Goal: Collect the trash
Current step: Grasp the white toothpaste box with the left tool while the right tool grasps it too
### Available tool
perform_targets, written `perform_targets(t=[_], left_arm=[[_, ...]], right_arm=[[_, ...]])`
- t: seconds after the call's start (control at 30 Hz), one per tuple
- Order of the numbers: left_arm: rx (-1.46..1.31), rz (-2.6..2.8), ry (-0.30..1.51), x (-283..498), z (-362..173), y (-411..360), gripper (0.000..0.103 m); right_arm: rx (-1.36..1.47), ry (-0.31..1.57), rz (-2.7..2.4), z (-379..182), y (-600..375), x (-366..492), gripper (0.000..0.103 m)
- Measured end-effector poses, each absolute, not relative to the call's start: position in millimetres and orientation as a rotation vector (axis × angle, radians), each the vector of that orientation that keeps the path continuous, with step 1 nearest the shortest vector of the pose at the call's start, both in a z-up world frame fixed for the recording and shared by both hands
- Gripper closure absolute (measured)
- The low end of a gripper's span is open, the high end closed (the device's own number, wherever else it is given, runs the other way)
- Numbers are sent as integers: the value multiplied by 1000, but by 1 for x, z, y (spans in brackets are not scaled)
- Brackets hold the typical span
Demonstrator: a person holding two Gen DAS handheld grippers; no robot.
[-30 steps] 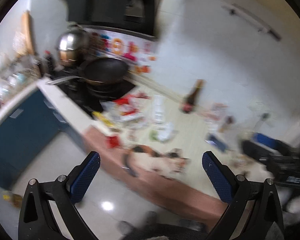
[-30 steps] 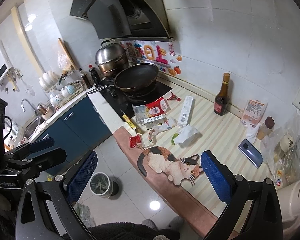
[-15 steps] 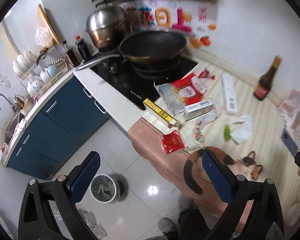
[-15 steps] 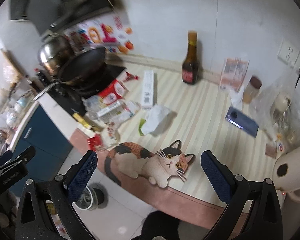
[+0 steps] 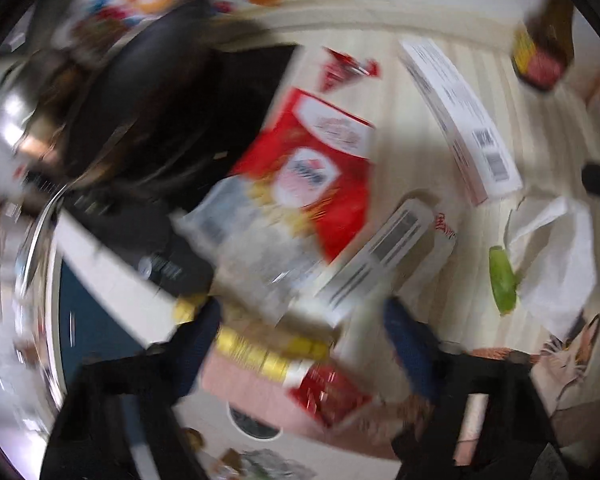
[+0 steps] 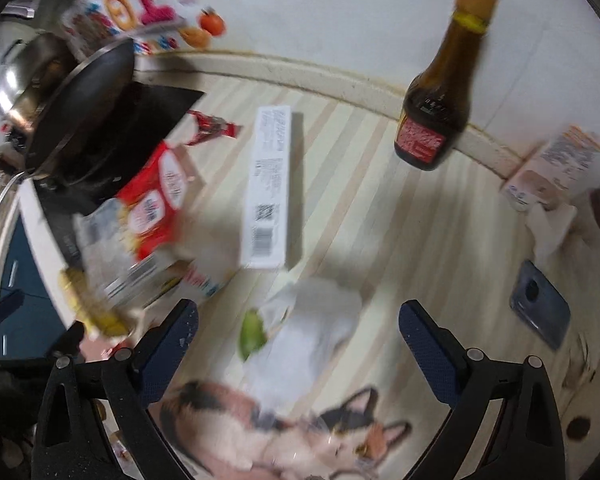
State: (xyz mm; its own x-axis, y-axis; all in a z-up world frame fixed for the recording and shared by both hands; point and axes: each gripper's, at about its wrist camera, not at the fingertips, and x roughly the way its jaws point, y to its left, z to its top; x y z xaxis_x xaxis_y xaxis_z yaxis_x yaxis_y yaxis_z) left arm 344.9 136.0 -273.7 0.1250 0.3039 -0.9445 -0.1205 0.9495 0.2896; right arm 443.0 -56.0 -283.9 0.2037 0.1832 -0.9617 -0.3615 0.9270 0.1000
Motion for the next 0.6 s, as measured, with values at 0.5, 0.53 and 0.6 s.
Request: perform_targets(t=[0.5, 0.53, 0.6], left_arm=[[-33, 331, 1521, 365, -307, 164, 83], [-45, 365, 1513, 361, -305, 166, 83], [-60, 427, 1499, 353, -301, 171, 83]], right_arm=[[-172, 1483, 435, -363, 3, 508, 10], [-177, 1482, 442, -367, 11, 509, 14], [-195, 1478, 458, -375, 28, 509, 23]])
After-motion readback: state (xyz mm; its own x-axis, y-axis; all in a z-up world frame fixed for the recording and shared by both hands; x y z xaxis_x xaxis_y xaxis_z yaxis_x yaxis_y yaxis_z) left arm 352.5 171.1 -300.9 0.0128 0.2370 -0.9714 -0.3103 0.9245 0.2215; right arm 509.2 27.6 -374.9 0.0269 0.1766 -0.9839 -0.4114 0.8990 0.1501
